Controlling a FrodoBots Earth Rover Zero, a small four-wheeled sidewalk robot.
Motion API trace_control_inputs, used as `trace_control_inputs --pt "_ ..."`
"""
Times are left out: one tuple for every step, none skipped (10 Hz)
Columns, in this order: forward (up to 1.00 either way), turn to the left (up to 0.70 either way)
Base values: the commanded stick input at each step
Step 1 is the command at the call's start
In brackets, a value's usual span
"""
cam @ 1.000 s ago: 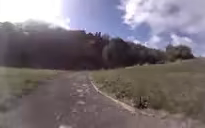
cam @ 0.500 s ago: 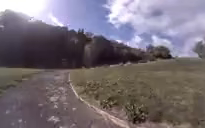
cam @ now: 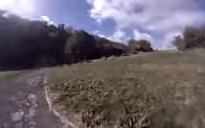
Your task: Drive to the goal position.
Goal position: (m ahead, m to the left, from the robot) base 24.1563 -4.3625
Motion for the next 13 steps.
trace_control_inputs --pt "-1.00 0.40" --pt "-1.00 0.40" --pt "-1.00 0.40" --pt "-1.00 0.40" --pt "-1.00 0.40" --pt "-1.00 0.40" --pt "-1.00 0.40" --pt "-1.00 0.40" --pt "-1.00 0.40" --pt "-1.00 0.40" --pt "-1.00 0.40" --pt "-1.00 0.40" --pt "-0.92 0.42"
